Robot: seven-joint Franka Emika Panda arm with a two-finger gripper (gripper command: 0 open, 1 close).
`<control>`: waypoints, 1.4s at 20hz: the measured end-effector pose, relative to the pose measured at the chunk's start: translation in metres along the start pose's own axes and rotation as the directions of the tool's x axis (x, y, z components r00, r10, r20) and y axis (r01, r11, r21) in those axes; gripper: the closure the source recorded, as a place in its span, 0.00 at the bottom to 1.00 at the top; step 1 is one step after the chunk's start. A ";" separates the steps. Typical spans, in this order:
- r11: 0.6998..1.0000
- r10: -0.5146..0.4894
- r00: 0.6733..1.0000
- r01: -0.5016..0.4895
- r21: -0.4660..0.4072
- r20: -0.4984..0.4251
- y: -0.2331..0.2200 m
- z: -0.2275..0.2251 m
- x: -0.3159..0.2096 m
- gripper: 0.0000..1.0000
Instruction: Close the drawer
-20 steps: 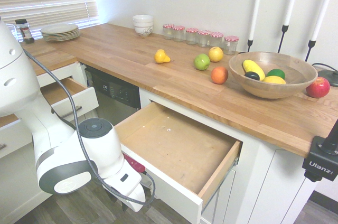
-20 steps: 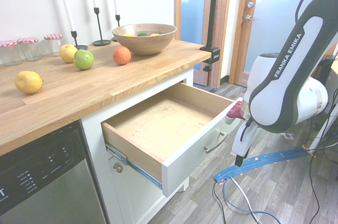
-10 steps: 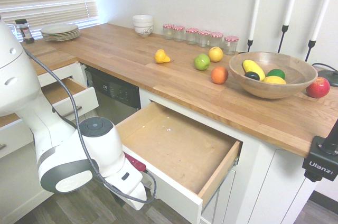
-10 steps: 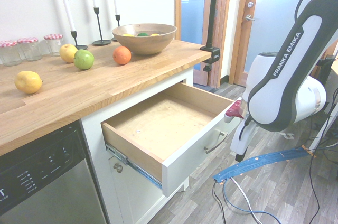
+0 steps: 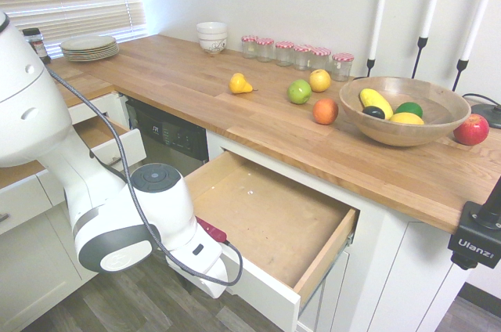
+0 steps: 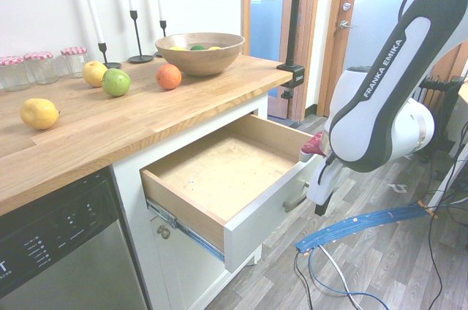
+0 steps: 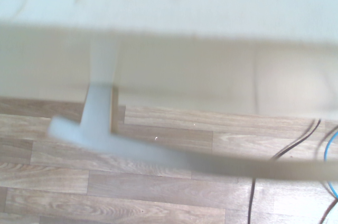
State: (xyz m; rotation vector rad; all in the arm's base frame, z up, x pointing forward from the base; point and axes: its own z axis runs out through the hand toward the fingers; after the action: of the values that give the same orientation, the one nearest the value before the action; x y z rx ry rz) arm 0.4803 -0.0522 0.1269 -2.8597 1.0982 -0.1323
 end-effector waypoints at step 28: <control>0.999 -0.025 0.999 0.026 0.020 -0.020 -0.077 0.023 0.078 1.00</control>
State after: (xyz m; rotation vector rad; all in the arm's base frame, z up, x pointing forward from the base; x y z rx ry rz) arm 0.5916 -0.0472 0.1159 -2.8608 1.0577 -0.1723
